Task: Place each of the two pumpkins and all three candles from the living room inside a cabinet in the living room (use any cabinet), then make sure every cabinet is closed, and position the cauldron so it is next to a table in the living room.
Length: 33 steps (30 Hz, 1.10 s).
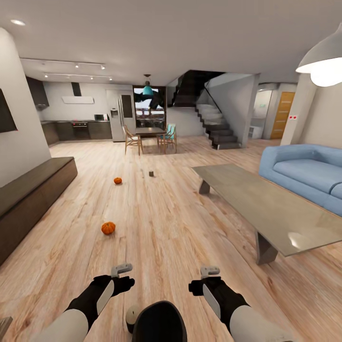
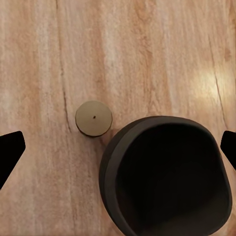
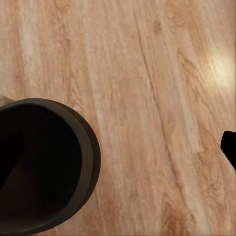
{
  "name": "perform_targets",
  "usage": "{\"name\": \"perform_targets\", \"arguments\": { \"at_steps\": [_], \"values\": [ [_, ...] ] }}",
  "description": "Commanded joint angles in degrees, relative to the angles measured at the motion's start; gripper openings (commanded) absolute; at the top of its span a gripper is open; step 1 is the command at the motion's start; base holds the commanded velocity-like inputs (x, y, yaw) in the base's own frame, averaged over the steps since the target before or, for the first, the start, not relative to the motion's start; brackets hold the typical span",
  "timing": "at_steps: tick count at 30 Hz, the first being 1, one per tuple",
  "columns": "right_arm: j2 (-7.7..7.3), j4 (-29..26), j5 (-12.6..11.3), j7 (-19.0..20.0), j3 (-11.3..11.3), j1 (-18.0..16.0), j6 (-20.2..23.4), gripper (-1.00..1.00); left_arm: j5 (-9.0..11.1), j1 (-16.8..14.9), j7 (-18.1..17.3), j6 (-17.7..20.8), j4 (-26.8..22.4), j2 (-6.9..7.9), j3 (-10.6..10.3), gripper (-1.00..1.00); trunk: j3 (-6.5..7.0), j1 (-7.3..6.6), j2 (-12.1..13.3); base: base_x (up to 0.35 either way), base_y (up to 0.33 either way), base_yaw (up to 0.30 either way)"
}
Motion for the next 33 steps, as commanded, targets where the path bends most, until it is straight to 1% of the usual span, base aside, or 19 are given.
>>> {"name": "perform_targets", "arguments": {
  "at_steps": [1,9,16,27,33],
  "values": [
    [-0.02,-0.1,-0.4,-0.4,0.5,0.0,0.4,1.00,0.5,0.0,0.1,0.4,-0.1,-0.07,0.3,1.00,-0.24,0.22,-0.4,0.000,0.000,0.000],
    [0.06,-0.1,-0.4,-0.2,0.5,0.0,0.9,1.00,0.5,0.0,0.1,0.4,-0.1,-0.04,0.3,1.00,-1.68,1.98,-3.7,0.000,0.000,0.000],
    [0.08,-0.1,-0.4,3.1,0.5,0.0,1.0,1.00,0.5,0.0,0.1,0.4,-0.1,-0.01,0.3,1.00,-2.94,3.51,-6.5,0.000,0.000,0.000],
    [0.28,-0.1,-0.4,3.9,0.5,0.0,2.1,1.00,0.5,0.0,0.1,0.4,-0.1,0.15,0.3,1.00,-4.91,5.93,-10.9,0.000,0.000,0.000],
    [0.42,-0.1,-0.4,5.5,0.5,0.0,2.2,1.00,0.5,0.0,0.1,0.4,0.0,0.09,0.3,1.00,-5.99,7.25,-13.3,0.000,0.000,0.000]
  ]
}}
